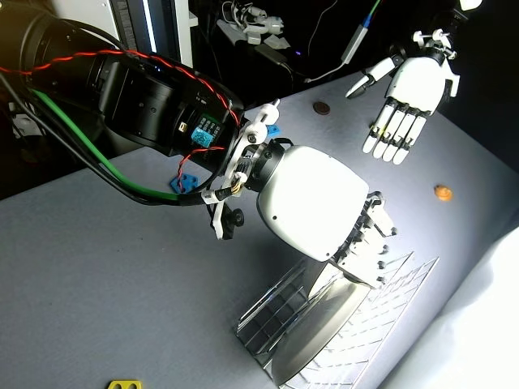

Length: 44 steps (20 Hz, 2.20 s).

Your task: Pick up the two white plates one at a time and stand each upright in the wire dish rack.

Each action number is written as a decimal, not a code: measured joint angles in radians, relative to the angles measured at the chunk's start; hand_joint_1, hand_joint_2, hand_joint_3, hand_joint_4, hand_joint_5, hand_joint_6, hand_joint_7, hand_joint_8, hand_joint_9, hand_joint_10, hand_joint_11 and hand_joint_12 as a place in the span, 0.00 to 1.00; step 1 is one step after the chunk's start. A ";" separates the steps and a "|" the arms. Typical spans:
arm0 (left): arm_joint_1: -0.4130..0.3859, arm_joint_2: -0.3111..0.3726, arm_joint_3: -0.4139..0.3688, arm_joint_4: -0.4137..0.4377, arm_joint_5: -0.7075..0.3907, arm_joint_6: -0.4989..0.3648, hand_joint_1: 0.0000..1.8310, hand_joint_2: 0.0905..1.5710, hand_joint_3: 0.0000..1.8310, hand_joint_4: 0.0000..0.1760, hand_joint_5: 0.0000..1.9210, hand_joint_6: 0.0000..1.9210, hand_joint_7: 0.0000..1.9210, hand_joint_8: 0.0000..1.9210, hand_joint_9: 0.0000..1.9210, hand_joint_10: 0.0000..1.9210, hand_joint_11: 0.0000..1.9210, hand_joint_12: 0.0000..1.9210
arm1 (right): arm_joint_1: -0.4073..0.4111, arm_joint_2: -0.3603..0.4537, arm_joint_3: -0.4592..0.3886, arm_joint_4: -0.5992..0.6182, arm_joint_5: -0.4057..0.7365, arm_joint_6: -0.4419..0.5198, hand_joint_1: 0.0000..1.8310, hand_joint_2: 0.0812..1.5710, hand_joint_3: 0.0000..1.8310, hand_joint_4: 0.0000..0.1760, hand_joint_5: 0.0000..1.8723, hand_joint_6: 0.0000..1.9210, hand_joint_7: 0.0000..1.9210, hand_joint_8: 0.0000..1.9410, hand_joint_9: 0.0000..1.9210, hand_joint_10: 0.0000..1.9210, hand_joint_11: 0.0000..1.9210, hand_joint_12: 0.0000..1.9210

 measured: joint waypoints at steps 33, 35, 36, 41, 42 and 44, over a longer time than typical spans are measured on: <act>-0.062 0.030 -0.102 0.162 -0.071 0.015 0.00 0.68 0.00 0.00 0.07 0.00 0.07 0.00 0.06 0.00 0.00 0.17 | 0.045 0.206 -0.145 -0.776 0.175 0.290 0.46 0.76 0.00 0.00 0.19 0.30 0.23 0.40 0.16 0.50 0.00 0.75; -0.076 0.041 -0.112 0.183 -0.101 0.049 0.00 0.69 0.00 0.00 0.08 0.00 0.08 0.00 0.08 0.00 0.00 0.22 | 0.045 0.222 -0.146 -0.767 0.105 0.291 0.49 0.73 0.00 0.00 0.21 0.44 0.27 0.50 0.21 0.61 0.05 0.89; -0.094 0.048 -0.112 0.190 -0.110 0.055 0.00 0.70 0.00 0.00 0.09 0.00 0.09 0.00 0.08 0.00 0.00 0.24 | 0.045 0.234 -0.151 -0.745 0.072 0.289 0.48 0.73 0.00 0.00 0.18 0.57 0.26 0.60 0.20 0.70 0.08 0.94; -0.161 0.061 -0.152 0.217 -0.116 0.056 0.00 0.72 0.00 0.00 0.17 0.00 0.20 0.00 0.19 0.00 0.00 0.39 | 0.045 0.288 -0.173 -0.575 -0.021 0.163 0.42 0.85 0.01 0.78 0.29 0.87 0.24 0.87 0.25 0.92 0.24 1.00; -0.173 0.062 -0.162 0.234 -0.124 0.053 0.00 0.72 0.00 0.00 0.19 0.01 0.23 0.01 0.22 0.01 0.02 0.40 | 0.045 0.294 -0.180 -0.543 -0.023 0.126 0.41 0.87 0.01 0.83 0.28 0.89 0.24 0.88 0.25 0.92 0.23 1.00; -0.199 0.076 -0.177 0.242 -0.138 0.047 0.00 0.75 0.00 0.00 0.31 0.01 0.36 0.01 0.33 0.02 0.08 0.39 | 0.045 0.309 -0.206 -0.443 -0.030 0.018 0.38 0.88 0.01 0.96 0.26 0.92 0.27 0.91 0.26 0.96 0.24 1.00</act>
